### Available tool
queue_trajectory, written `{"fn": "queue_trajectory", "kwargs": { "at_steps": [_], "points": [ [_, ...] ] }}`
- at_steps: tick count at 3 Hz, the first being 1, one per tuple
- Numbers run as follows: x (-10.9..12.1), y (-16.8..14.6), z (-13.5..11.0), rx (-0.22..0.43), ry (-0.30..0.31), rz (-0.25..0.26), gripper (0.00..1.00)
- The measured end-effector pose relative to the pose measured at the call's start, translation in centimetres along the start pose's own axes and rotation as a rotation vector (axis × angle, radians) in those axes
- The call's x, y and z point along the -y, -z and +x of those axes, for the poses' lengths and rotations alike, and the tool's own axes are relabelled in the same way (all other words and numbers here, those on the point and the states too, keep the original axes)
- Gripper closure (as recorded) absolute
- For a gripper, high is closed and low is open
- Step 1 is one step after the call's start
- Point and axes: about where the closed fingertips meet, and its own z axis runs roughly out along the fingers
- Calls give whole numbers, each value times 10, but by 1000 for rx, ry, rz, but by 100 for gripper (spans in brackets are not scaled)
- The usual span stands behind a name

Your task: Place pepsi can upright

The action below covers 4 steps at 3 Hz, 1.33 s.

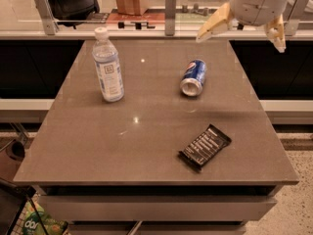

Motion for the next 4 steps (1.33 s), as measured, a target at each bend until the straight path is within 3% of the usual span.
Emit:
{"fn": "queue_trajectory", "kwargs": {
  "at_steps": [1,2,4],
  "points": [
    [-23,-13,-5,-8,-71,19,0],
    [-41,-29,-12,-23,-102,19,0],
    [-64,-70,-19,-83,-88,0,0]
  ]
}}
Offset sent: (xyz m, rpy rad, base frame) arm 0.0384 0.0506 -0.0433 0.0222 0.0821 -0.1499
